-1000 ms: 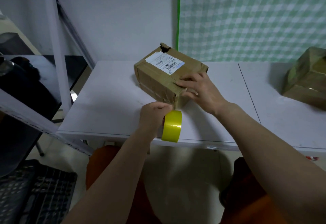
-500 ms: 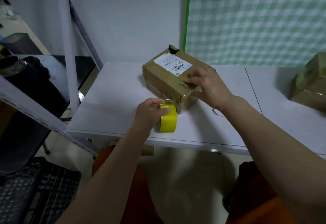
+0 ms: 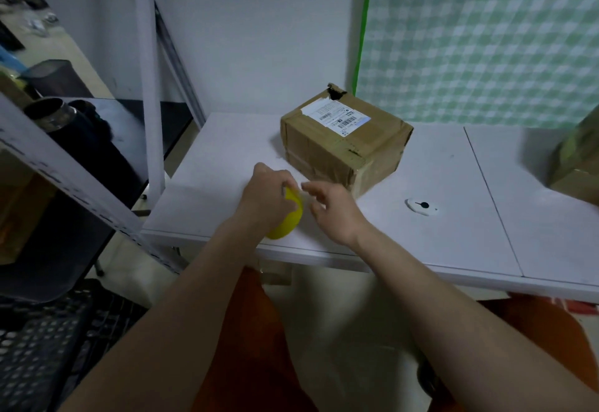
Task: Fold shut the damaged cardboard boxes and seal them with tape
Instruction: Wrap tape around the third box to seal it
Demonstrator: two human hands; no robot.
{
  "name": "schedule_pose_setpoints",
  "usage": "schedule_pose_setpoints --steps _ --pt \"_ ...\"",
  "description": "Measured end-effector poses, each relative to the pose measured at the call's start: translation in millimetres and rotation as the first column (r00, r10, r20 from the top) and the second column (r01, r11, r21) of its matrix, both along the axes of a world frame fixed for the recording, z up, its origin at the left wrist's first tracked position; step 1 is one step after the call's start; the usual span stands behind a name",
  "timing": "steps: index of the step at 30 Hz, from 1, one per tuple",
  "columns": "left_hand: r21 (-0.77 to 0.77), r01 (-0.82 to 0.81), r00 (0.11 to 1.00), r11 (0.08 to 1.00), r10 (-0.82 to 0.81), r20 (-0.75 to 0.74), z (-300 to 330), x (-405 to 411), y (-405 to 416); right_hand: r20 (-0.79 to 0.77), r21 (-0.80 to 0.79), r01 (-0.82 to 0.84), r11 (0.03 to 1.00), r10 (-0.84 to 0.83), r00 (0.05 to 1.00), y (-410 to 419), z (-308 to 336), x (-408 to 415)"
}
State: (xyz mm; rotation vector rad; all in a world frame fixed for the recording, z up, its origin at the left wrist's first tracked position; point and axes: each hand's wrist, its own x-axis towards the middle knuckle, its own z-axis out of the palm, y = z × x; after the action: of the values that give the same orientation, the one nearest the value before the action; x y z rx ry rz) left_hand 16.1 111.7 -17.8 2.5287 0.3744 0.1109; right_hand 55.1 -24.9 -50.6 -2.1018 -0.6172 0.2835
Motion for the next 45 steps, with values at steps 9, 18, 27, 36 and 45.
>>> schedule_pose_setpoints --steps 9,18,27,36,45 --pt "-0.819 -0.292 0.955 0.495 0.195 -0.222 -10 2 24 -0.273 0.329 0.181 0.927 -0.090 0.958 7 -1 -20" --pt "-0.930 -0.363 0.842 -0.055 0.408 -0.353 -30 0 40 -0.086 0.116 0.042 0.992 -0.032 0.996 32 -18 -19" --pt "-0.555 -0.502 0.845 0.664 0.514 -0.149 -74 2 76 -0.231 0.178 0.217 0.960 -0.174 0.957 100 0 33" --pt "-0.135 -0.438 0.899 0.889 0.437 -0.039 -88 -10 99 -0.157 -0.223 0.202 0.954 -0.239 0.958 162 6 70" --pt "-0.379 -0.407 0.892 0.831 0.451 0.032 -68 1 89 -0.141 -0.300 0.180 0.937 -0.230 0.963 166 13 69"
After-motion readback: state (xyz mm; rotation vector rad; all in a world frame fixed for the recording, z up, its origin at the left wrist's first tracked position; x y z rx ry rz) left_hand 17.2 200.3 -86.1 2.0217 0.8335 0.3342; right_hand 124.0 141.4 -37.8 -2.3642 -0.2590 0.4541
